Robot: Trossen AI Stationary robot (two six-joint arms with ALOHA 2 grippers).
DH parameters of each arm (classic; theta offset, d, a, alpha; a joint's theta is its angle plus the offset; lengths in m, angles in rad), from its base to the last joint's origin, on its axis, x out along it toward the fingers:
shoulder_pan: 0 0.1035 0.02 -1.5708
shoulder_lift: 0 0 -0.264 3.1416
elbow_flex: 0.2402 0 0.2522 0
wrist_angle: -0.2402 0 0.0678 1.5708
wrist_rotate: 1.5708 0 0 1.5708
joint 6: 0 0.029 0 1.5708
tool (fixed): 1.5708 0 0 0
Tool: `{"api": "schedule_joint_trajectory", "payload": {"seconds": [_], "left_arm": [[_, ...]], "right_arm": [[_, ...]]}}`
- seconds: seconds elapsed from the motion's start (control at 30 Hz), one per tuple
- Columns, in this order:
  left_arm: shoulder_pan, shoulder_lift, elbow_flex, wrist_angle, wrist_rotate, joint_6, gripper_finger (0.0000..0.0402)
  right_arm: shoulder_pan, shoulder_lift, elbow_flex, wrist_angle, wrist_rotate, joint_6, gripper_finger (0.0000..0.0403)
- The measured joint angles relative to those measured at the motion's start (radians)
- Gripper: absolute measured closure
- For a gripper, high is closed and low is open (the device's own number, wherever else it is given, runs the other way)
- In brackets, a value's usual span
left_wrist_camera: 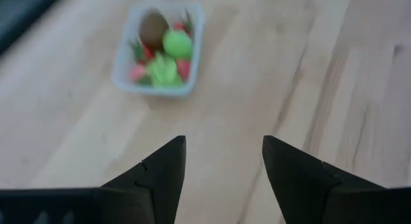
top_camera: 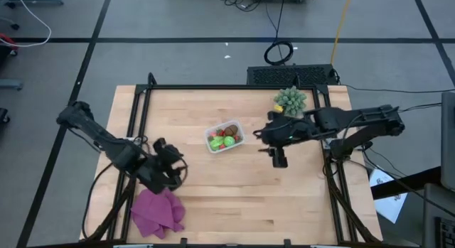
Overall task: Pick and placing Produce into tupperware
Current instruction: Return to Home Position
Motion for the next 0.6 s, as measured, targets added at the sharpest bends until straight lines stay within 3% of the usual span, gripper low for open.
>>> {"api": "schedule_joint_trajectory", "payload": {"seconds": [0.2, 0.37, 0.5, 0.6], "left_arm": [[-0.009, -0.232, 0.0, -0.029, -0.159, 0.091, 0.019], [-0.024, -0.409, 0.0, -0.096, -0.193, 0.139, 0.019], [-0.051, -0.493, -0.058, -0.195, -0.255, 0.048, 0.019], [-0.078, -0.557, -0.178, -0.167, -0.3, -0.021, 0.019]], "right_arm": [[-0.007, -0.123, 0.0, -0.146, 0.172, 0.013, 0.0209], [0.014, -0.278, -0.004, -0.257, 0.164, 0.109, 0.0209], [0.094, -0.468, -0.124, -0.142, 0.163, 0.149, 0.0209], [0.163, -0.634, -0.311, 0.017, 0.16, 0.172, 0.0209]]}}
